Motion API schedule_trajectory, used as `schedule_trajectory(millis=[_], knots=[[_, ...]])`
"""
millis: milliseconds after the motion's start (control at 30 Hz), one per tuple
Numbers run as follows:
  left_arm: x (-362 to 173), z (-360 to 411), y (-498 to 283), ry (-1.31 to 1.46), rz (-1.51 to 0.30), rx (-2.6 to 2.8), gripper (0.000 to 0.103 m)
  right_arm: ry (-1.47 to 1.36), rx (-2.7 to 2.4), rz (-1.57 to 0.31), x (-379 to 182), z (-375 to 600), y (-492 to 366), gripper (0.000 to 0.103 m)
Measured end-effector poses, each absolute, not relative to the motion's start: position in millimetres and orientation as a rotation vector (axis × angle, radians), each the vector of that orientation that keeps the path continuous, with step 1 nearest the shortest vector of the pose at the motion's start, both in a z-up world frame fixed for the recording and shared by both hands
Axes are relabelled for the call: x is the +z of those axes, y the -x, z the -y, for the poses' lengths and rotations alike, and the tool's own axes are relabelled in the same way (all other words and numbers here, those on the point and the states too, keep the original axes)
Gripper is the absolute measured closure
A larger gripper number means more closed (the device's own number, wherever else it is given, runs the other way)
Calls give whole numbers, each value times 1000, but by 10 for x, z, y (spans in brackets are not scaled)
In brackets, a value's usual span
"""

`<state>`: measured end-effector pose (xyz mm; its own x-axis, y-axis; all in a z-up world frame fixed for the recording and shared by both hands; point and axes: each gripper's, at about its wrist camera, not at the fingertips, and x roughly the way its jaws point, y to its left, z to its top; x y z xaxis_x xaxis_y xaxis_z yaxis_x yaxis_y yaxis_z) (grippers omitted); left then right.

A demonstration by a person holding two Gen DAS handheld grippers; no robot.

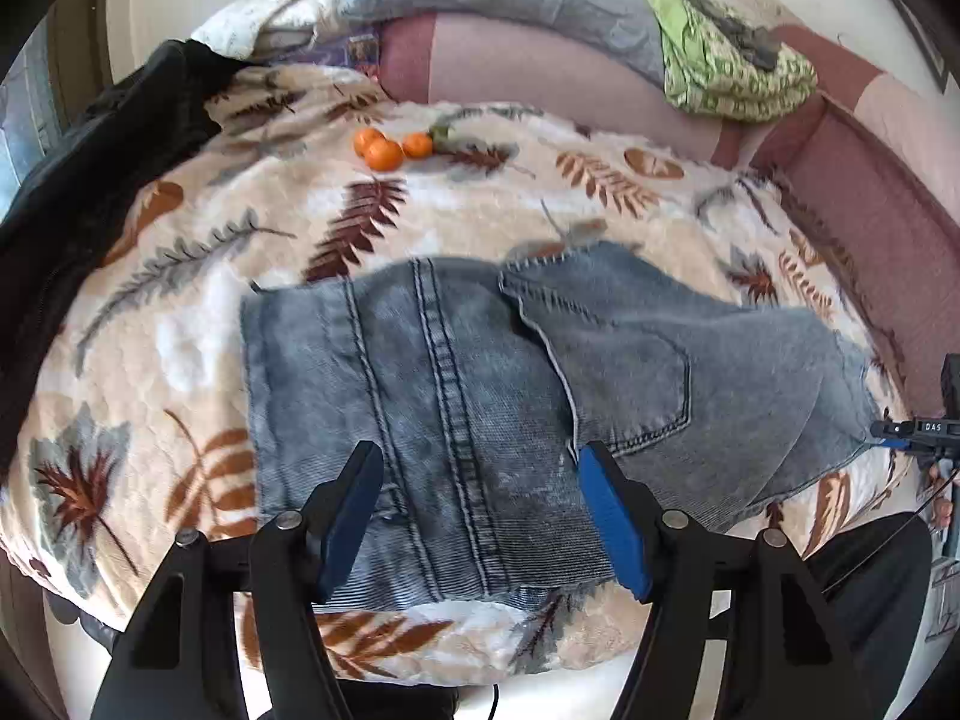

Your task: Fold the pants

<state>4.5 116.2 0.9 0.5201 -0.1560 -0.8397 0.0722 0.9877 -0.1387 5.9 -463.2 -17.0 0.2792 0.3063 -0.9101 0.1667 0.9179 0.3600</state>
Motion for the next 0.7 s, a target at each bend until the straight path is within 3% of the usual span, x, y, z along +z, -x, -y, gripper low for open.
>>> schedule_trajectory(millis=[33, 100, 267, 367, 400, 433, 500, 600, 700], knots=[[-115, -1106, -81, 65, -1049, -117, 34, -348, 80, -1303, -155, 4562, -64, 72], [-291, -1068, -128, 14, -1077, -77, 34, -221, 71, -1301, -65, 4430, -85, 81], [-277, -1210, -160, 23, -1090, -74, 32, 133, -72, -1172, 462, 4359, -145, 83], [-322, -1390, -203, 109, -1121, -94, 32, 205, -136, -1203, 327, 4507, -213, 82], [-318, -1431, -212, 116, -1123, -88, 32, 200, -133, -1256, 157, 4590, -225, 81], [-316, -1462, -222, 119, -1127, -83, 32, 181, -110, -1326, -37, 4647, -214, 73], [-299, -1507, -241, 130, -1133, -69, 32, 150, -102, -1296, -76, 4709, -131, 69], [-213, -1500, -253, 120, -1138, -34, 31, 60, -117, -1266, 152, 4804, -104, 44], [42, -1383, -198, 99, -1052, -32, 32, 10, -102, -1175, 534, 4818, -95, 43]])
